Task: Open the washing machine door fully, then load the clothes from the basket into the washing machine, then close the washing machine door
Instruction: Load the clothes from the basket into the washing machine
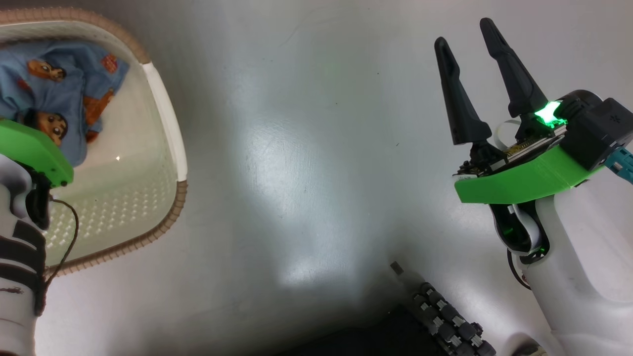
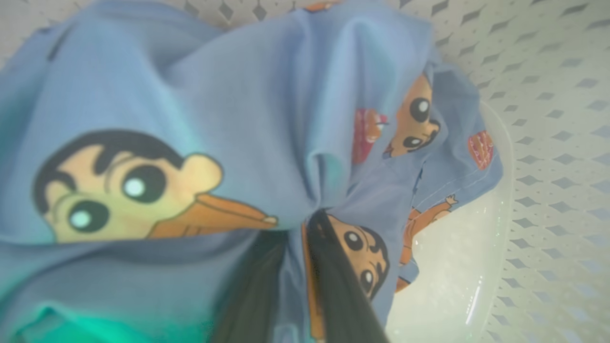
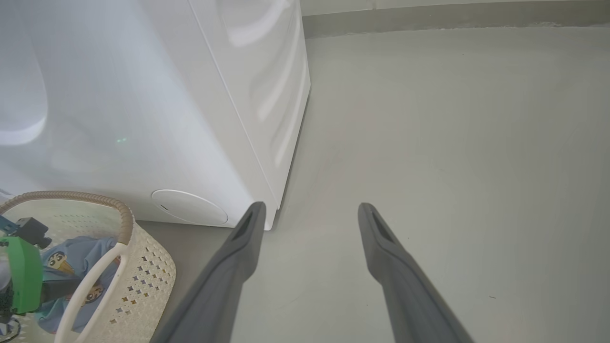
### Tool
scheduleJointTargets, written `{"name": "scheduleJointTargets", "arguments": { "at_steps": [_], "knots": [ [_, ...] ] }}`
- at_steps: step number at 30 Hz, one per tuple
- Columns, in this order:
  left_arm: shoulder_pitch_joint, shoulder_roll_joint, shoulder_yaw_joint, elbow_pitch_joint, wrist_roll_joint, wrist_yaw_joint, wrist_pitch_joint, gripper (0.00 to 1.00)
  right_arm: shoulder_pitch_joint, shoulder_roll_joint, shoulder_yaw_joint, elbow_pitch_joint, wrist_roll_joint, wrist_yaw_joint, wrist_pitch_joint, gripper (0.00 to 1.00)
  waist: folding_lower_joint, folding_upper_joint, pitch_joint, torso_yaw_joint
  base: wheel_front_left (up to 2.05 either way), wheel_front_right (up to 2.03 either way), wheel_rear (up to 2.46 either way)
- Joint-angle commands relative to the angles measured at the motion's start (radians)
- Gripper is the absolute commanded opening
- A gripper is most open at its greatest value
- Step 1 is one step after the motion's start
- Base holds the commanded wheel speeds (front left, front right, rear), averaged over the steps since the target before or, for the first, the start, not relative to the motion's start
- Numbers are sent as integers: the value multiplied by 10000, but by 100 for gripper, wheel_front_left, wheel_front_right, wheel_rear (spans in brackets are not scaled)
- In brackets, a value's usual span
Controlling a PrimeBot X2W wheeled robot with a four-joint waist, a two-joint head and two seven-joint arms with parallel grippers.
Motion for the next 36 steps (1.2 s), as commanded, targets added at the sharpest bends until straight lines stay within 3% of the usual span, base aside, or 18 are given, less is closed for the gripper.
{"name": "scheduleJointTargets", "arguments": {
  "at_steps": [1,9,20,26,36],
  "knots": [
    [308,401,110,-14,-117,57,-89,0,324,-22,94,-197,-112,46,-78,100,0,0,6,21,0,0,0],
    [762,141,43,-3,-279,-173,-555,0,265,-1,137,-52,-108,46,-78,100,0,0,-568,216,0,0,0],
    [2084,-460,129,-190,-955,-605,-1920,0,691,-80,115,270,-3,46,-78,100,0,0,-2634,414,0,0,0],
    [2775,-715,-283,-976,-1319,-621,-2160,0,1055,-171,31,435,19,46,-78,100,0,0,-3624,596,0,0,0],
    [4270,-571,-1226,-2889,-2308,-623,-2386,0,1770,-326,-105,737,79,46,-78,100,0,0,-5460,961,0,0,0]
  ]
}}
